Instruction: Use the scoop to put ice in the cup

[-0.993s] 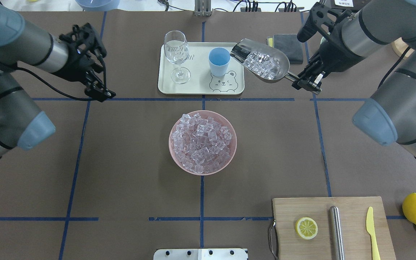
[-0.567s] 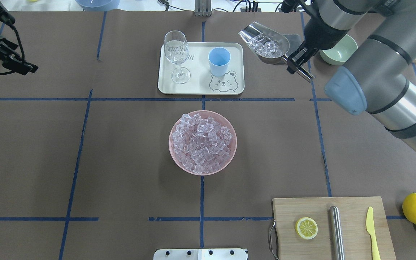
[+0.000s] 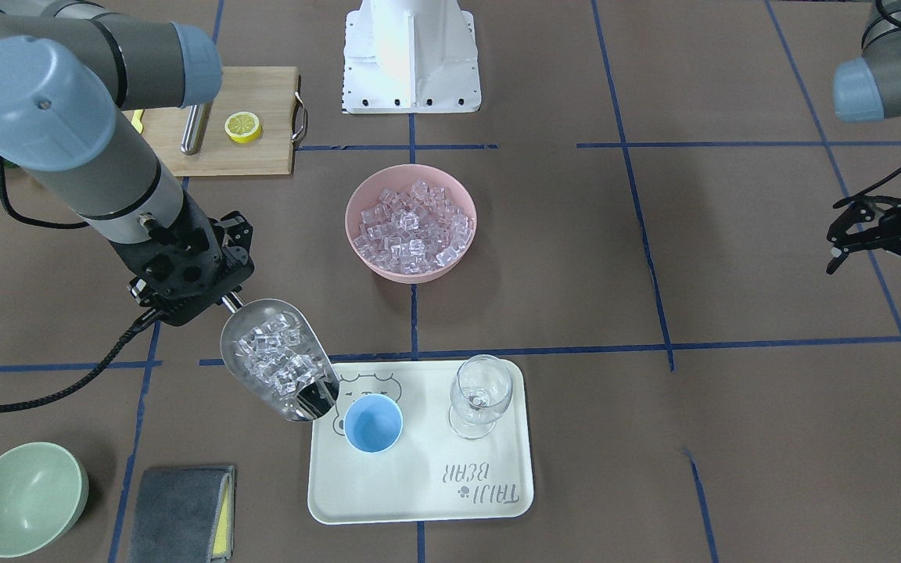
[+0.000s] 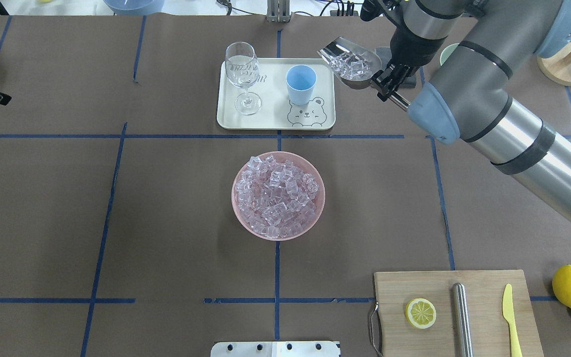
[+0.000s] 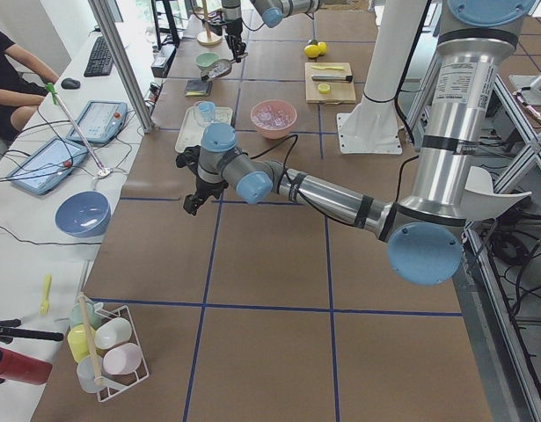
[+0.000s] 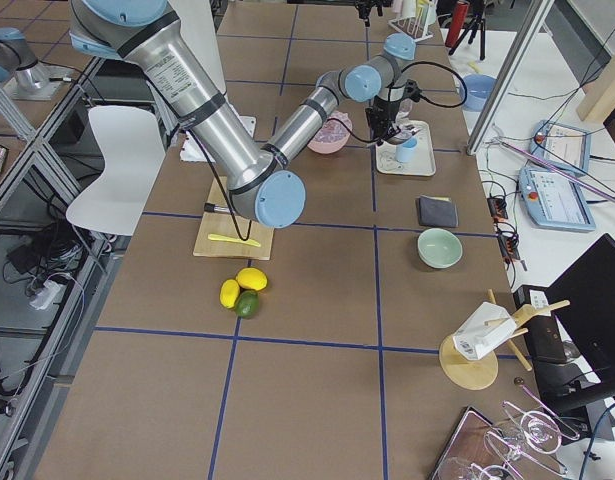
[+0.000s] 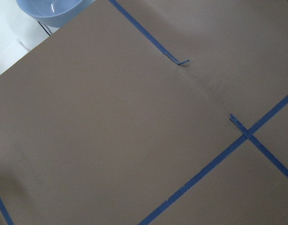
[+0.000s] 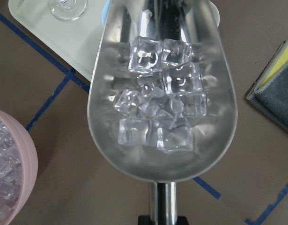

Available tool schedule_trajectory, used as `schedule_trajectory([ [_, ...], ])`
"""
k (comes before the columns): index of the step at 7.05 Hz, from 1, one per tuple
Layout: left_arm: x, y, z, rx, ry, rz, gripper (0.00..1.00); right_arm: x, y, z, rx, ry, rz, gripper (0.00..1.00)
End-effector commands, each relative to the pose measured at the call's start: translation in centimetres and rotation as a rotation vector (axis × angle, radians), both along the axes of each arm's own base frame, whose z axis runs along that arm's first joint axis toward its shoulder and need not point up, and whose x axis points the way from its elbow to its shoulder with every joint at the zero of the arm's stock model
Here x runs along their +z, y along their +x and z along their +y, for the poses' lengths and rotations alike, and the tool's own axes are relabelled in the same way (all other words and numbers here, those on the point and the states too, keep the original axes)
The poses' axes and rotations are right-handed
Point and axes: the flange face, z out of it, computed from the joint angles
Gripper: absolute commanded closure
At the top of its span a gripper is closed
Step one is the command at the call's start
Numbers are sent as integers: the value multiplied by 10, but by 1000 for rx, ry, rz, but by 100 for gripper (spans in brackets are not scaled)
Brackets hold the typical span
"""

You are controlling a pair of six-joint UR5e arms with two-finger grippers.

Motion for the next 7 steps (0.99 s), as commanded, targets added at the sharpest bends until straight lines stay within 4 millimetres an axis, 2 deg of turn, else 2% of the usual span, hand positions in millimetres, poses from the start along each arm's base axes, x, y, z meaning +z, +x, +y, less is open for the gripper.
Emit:
schedule_trajectory([
  [1,-1,-20,-1,-25,-1,13,0,-1,-33,-7,-22,-19,38,100],
  [3,-4,-20,-1,-24,3,15,0,-1,-47,-4,-35,-60,97,100],
  [5,-7,-25,0,-18,6,29,0,-22,-62,-1,-50,-86,151,100],
  [7,-9,-27,1,-10,3,46,0,-42,-80,-22,-57,-108,173,100],
])
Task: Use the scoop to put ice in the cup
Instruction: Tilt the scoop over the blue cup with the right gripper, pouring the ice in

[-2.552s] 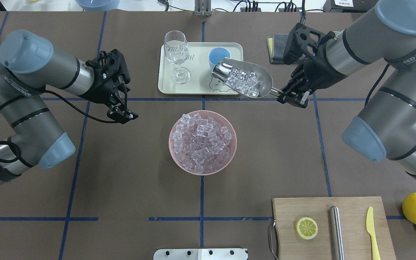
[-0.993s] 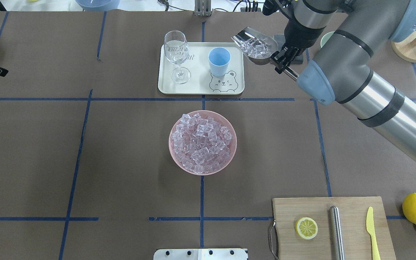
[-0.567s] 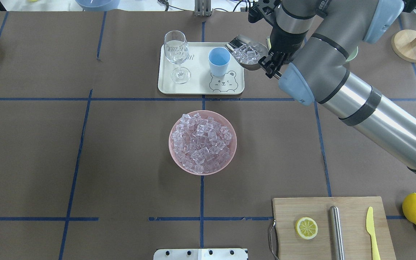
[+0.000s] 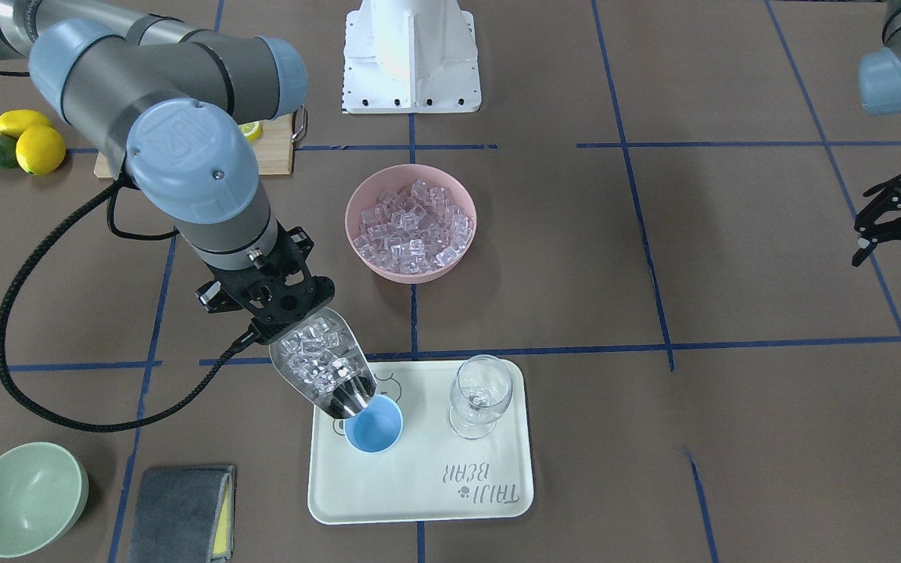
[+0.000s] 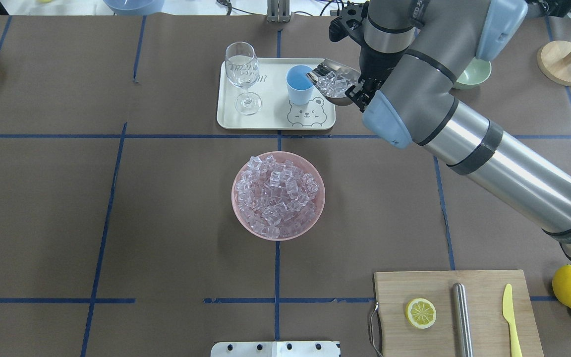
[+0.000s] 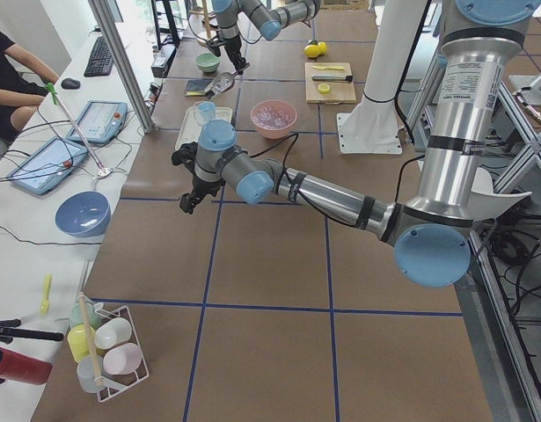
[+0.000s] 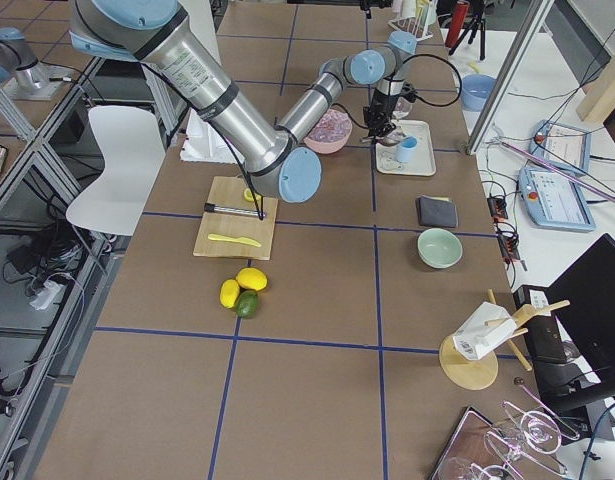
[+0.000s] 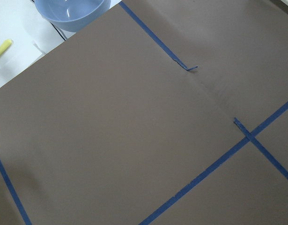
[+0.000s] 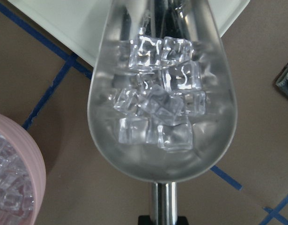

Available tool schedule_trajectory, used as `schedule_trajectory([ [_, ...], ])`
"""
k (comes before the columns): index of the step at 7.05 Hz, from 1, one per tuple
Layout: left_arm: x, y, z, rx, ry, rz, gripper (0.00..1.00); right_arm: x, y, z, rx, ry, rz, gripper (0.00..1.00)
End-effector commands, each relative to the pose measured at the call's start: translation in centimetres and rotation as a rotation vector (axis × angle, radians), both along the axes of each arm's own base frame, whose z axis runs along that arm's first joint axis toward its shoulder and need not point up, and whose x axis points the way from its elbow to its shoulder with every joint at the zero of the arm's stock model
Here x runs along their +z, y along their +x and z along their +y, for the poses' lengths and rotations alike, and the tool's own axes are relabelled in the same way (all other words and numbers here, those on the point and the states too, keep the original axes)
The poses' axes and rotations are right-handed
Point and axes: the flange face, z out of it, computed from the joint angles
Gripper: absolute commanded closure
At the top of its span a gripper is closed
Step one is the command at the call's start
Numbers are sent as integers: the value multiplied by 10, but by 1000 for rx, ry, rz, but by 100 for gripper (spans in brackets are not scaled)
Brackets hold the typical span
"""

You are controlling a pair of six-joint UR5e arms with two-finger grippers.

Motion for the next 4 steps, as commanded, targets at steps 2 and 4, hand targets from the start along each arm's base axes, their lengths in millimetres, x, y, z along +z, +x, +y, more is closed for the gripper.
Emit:
schedule_trajectory([
  [2,-1,-2,1,9,-5,15,0,-7,-9,-13,0,-66,65,100],
  [4,-1,-2,1,10,-2,15,0,-13,-7,-11,-2,-96,91,100],
])
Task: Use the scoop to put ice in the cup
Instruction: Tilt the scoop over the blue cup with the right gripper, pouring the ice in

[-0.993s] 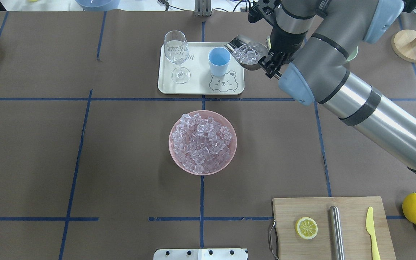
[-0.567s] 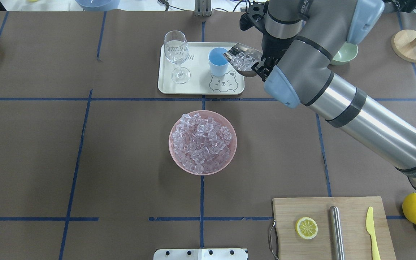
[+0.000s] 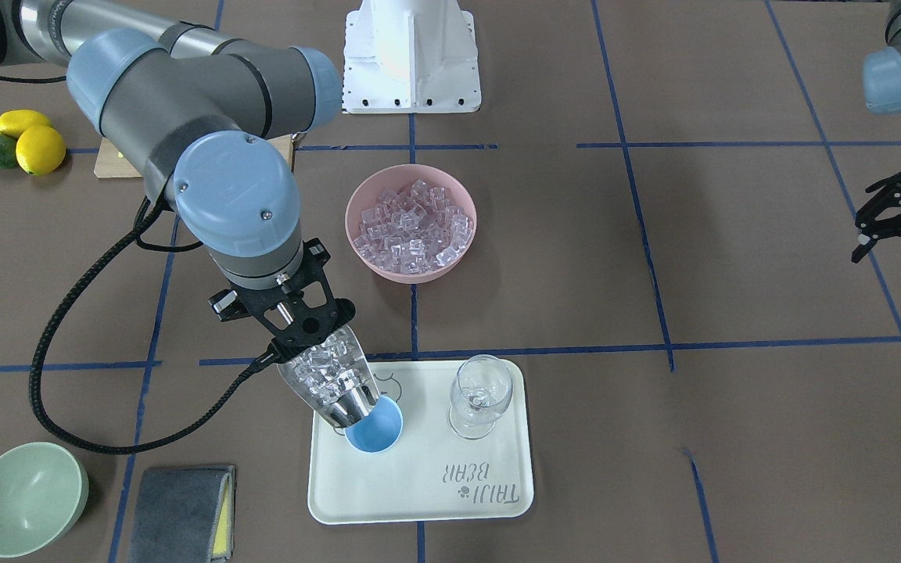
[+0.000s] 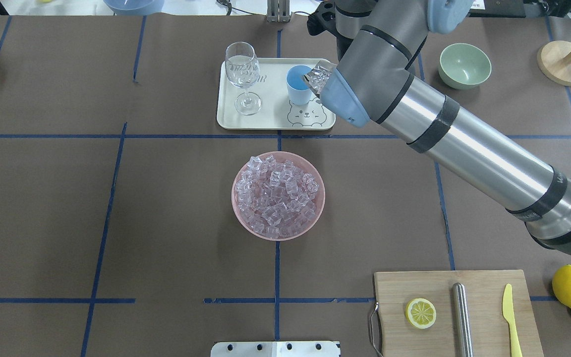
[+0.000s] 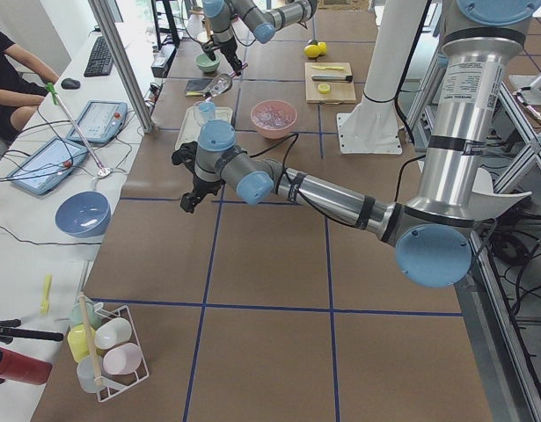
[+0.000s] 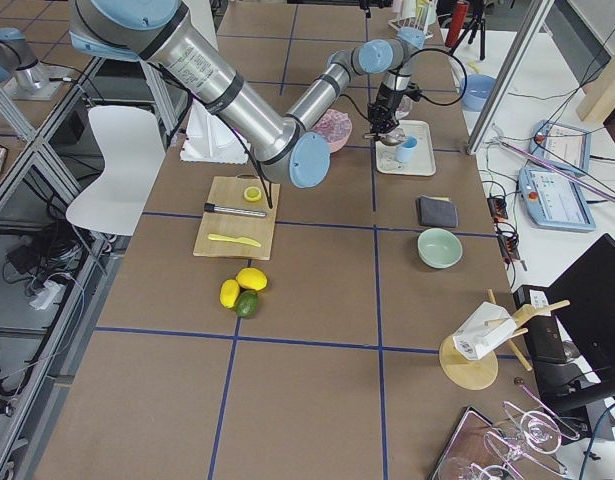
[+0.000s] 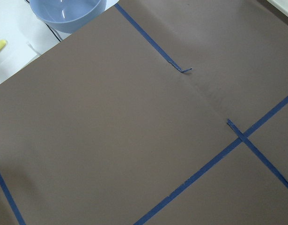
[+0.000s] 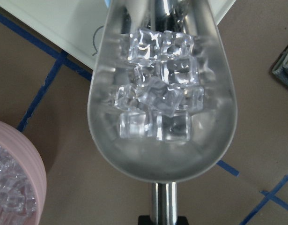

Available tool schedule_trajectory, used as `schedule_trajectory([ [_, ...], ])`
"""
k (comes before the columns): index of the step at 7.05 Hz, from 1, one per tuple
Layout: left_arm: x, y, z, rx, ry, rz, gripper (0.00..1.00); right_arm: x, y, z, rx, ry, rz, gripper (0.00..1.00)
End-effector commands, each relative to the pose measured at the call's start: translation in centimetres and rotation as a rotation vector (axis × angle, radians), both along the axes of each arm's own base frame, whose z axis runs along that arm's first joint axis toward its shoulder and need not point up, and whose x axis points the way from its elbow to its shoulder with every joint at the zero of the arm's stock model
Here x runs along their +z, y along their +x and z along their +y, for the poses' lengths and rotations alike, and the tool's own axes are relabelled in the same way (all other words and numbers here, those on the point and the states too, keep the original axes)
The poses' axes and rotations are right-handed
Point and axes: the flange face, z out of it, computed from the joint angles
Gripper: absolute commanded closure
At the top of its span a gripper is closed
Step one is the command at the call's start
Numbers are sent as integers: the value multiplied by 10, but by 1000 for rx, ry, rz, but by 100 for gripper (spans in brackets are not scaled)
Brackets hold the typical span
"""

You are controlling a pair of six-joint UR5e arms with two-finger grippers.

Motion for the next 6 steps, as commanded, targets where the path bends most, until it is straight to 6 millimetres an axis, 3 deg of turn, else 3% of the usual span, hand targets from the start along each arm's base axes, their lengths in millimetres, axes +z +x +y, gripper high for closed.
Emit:
schedule_trajectory([
  [1,-1,0,0,2,4,-1,0,-17,3,3,0,-36,32,100],
  [4,-1,0,0,3,3,1,0,-34,-5,-6,-1,-93,82,100],
  [6,-1,-1,0,2,3,1,0,-35,-4,-7,0,-118,101,100],
])
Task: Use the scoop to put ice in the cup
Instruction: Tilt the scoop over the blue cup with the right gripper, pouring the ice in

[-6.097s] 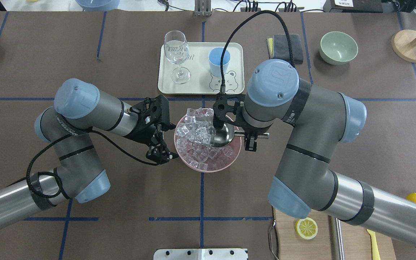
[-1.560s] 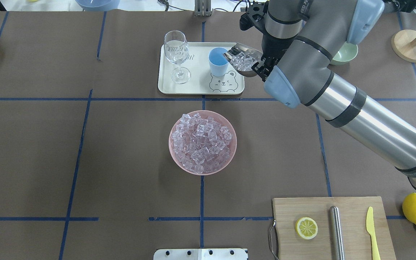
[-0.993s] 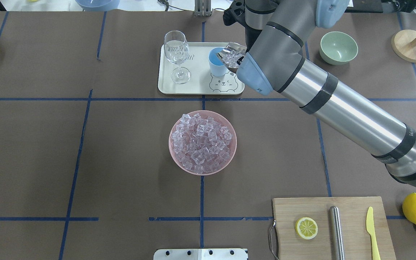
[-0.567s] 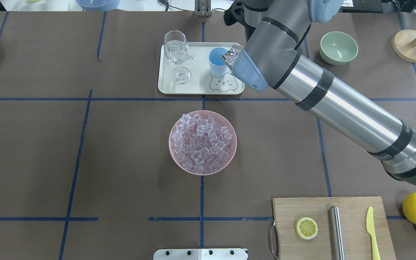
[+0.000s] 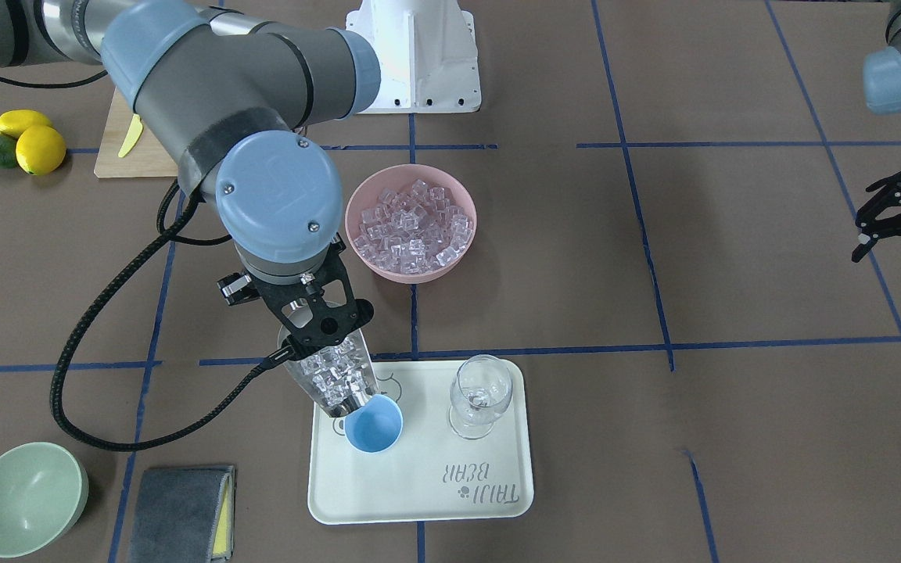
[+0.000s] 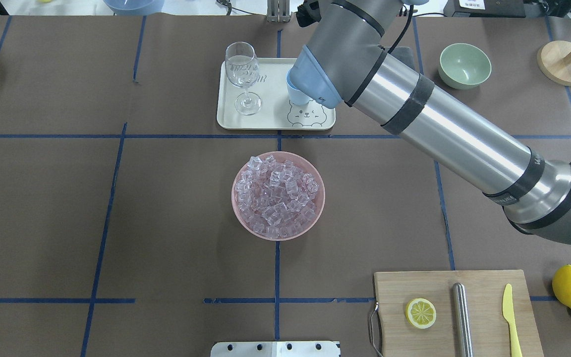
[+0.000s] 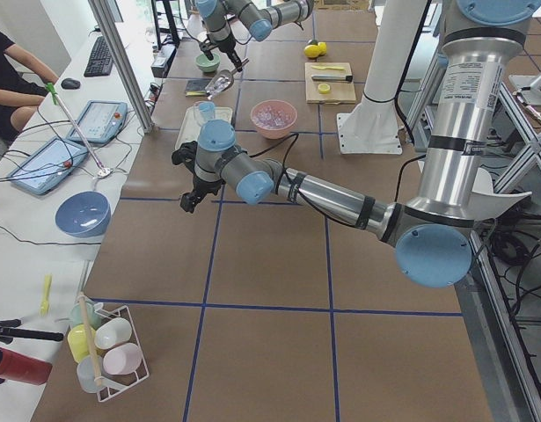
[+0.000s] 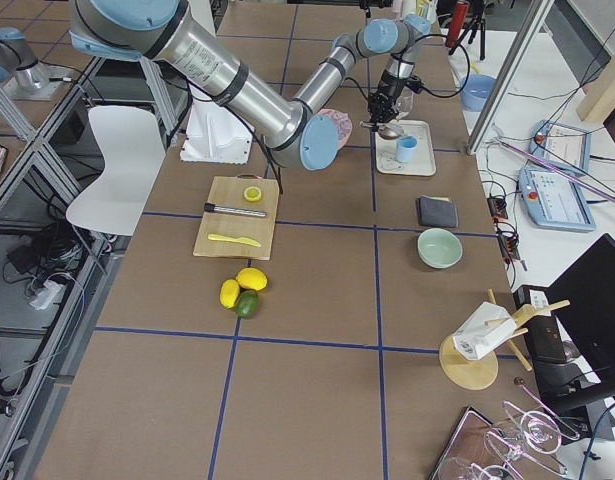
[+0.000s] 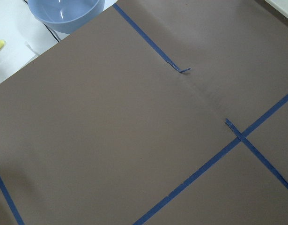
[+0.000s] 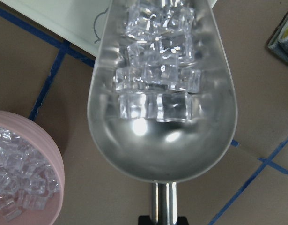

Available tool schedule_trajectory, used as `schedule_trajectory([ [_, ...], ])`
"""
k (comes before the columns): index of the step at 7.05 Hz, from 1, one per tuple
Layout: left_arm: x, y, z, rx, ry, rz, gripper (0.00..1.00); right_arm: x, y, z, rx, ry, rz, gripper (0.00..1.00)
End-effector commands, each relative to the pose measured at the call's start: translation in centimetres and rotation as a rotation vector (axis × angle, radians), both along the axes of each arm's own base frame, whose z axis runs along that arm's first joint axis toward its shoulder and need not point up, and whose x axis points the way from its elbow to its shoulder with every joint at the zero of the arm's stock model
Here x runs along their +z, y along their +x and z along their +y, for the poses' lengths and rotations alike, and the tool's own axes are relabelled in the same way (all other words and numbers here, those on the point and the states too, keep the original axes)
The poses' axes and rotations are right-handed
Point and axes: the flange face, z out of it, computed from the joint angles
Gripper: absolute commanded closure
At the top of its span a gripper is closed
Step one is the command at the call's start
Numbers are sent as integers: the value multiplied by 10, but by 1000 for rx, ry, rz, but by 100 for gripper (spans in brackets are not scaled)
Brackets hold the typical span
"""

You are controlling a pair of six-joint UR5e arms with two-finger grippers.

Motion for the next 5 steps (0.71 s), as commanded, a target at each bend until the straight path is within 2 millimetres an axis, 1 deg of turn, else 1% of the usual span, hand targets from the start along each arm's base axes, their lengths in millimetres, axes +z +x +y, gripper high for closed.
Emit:
schedule_trajectory([
  [1,0,0,0,-1,0,0,0,-2,1,0,0,-27,22,100],
  [2,-1,0,0,-1,2,1,0,-3,1,0,0,-28,23,100],
  [3,-2,0,0,0,4,0,0,-4,-3,-4,1,-42,35,100],
  [4,-2,0,0,0,3,1,0,-14,-7,-9,1,-54,45,100],
  [5,-4,-1,0,-2,8,2,0,-16,-8,-10,1,-58,49,100],
])
